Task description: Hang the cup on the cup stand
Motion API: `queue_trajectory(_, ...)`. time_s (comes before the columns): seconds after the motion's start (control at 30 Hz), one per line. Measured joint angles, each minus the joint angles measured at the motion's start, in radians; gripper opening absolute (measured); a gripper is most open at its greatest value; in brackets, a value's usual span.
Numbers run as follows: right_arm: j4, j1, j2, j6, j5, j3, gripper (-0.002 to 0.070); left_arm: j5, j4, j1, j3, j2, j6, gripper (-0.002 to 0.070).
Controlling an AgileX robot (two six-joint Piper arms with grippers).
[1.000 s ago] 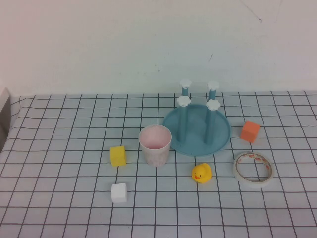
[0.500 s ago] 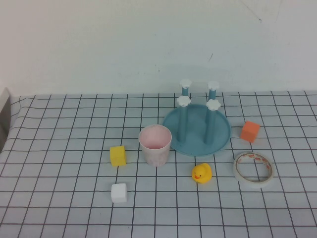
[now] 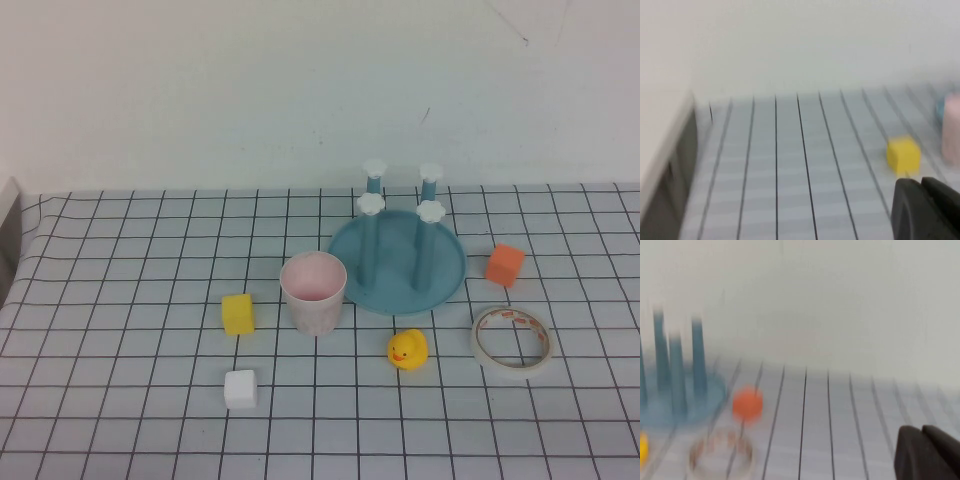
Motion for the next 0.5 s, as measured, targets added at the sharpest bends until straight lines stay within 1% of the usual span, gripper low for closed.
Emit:
queue_trajectory(0.1, 0.000, 0.000, 0.000, 0.000, -0.199, 0.000, -0.0001, -0.151, 0.002, 0.000, 0.000, 0.000, 0.000, -0.0003)
queue_trajectory(0.27, 0.000, 0.000, 0.000, 0.000, -0.461, 0.000, -0.0001, -0.491, 0.007, 0.000, 0.000, 0.000, 0.000, -0.0003)
queue_trajectory(0.37, 0.000, 0.000, 0.000, 0.000, -0.540, 0.000, -0.0001, -0.701, 0.011, 0.000, 0.000, 0.000, 0.000, -0.0003)
queue_trajectory(0.5, 0.000, 0.000, 0.000, 0.002, -0.567, 0.000, -0.0001, -0.894, 0.014, 0.000, 0.000, 0.000, 0.000, -0.0003)
